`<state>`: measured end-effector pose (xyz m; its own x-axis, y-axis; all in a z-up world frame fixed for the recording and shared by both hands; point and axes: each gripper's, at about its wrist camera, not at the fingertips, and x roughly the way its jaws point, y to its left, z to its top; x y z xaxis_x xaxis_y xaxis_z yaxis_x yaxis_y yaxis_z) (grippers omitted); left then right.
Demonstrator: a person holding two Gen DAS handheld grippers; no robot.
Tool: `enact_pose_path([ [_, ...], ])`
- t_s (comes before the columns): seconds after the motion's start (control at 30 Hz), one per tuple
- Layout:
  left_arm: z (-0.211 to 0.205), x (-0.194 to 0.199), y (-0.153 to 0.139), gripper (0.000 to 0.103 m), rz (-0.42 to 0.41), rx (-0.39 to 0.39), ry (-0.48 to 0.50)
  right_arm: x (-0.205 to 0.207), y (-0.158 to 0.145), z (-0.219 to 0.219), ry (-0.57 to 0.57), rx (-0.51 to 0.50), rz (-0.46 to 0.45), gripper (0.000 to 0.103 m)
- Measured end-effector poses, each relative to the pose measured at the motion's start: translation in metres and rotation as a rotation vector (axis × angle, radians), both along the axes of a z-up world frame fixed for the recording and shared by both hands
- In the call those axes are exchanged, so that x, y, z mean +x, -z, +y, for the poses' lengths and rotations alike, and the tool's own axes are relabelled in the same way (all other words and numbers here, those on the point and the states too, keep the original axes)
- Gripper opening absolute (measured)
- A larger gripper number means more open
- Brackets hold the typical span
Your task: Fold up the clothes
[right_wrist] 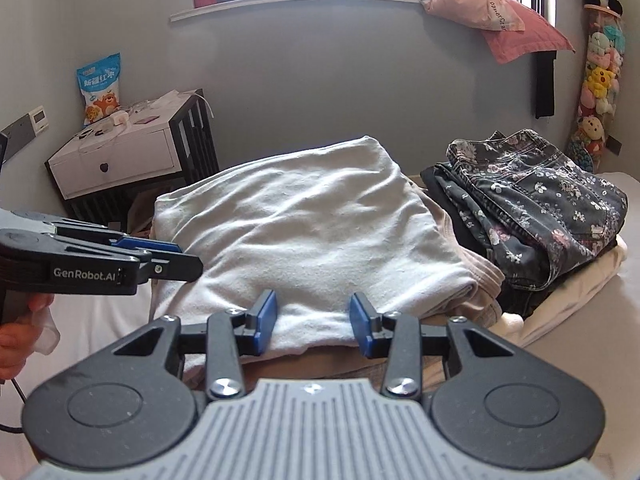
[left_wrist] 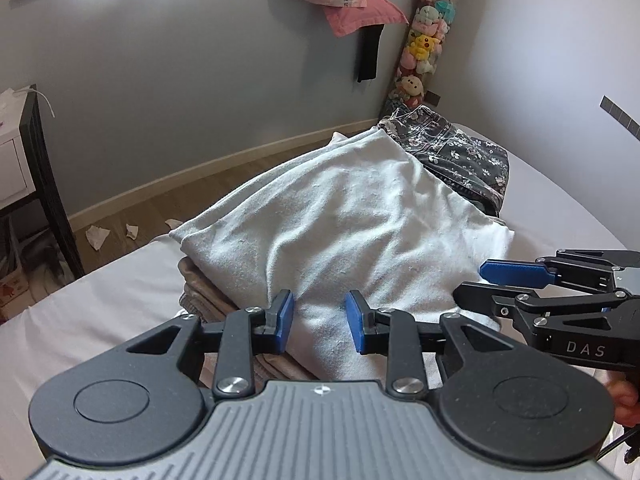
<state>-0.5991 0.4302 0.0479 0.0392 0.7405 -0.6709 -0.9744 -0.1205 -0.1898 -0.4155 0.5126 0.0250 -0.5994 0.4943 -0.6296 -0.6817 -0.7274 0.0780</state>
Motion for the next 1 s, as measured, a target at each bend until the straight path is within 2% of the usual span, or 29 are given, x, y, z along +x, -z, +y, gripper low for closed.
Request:
enact_pose_path([
  [0.1,-0.005,0.003,-0.010,0.034,0.016,0.008,0.000,0.006,-0.010,-0.009,0.028,0.011,0.032,0.045],
  [0.27,-0.018,0.017,-0.032,0.037,0.071,0.042,-0.002,0.017,-0.031,-0.031,0.084,0.050,0.074,0.057],
  [0.37,-0.029,0.026,-0.046,0.049,0.110,0.071,-0.010,0.022,-0.046,-0.044,0.112,0.055,0.101,0.061],
  [0.47,-0.039,0.037,-0.058,0.051,0.159,0.099,-0.020,0.027,-0.061,-0.062,0.149,0.086,0.118,0.066],
  [0.53,-0.047,0.043,-0.066,0.055,0.178,0.125,-0.022,0.031,-0.069,-0.073,0.183,0.106,0.131,0.074],
  [0.6,-0.056,0.048,-0.073,0.057,0.191,0.149,-0.023,0.035,-0.076,-0.083,0.223,0.108,0.135,0.074],
  [0.8,-0.081,0.066,-0.091,0.075,0.242,0.188,0.001,0.051,-0.085,-0.122,0.325,0.102,0.174,0.076],
  [1.0,-0.105,0.075,-0.093,0.077,0.254,0.213,0.011,0.063,-0.088,-0.163,0.413,0.115,0.230,0.077],
])
